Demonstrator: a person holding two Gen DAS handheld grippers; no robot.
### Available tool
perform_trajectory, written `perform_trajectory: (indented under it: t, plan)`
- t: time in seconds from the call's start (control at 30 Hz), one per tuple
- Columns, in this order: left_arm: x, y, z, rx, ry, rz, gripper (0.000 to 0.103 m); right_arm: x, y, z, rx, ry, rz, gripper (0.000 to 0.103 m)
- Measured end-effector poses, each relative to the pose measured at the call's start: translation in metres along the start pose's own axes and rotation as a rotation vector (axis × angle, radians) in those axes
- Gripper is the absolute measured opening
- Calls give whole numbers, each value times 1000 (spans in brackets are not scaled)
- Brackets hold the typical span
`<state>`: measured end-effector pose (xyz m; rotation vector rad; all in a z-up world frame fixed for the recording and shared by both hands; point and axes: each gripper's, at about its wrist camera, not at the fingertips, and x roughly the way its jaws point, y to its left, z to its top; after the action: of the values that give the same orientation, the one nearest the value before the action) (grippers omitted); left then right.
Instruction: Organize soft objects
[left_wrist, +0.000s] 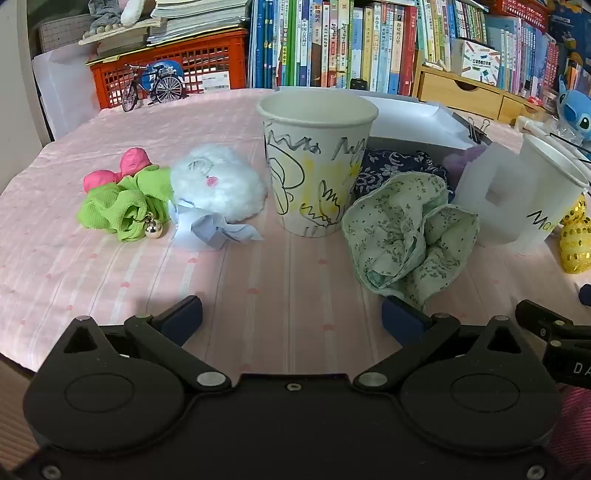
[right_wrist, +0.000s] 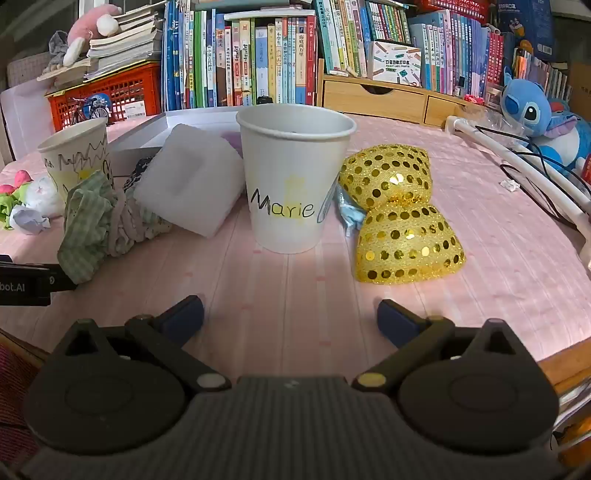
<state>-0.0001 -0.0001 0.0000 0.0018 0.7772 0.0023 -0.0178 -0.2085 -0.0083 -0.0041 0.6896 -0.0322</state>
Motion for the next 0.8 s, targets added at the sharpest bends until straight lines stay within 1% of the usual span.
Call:
perform_trajectory:
  t: [0.8]
  plan:
    - [0, 0, 0, 0, 11, -2, 103, -1, 2, 0, -1, 3, -1, 103]
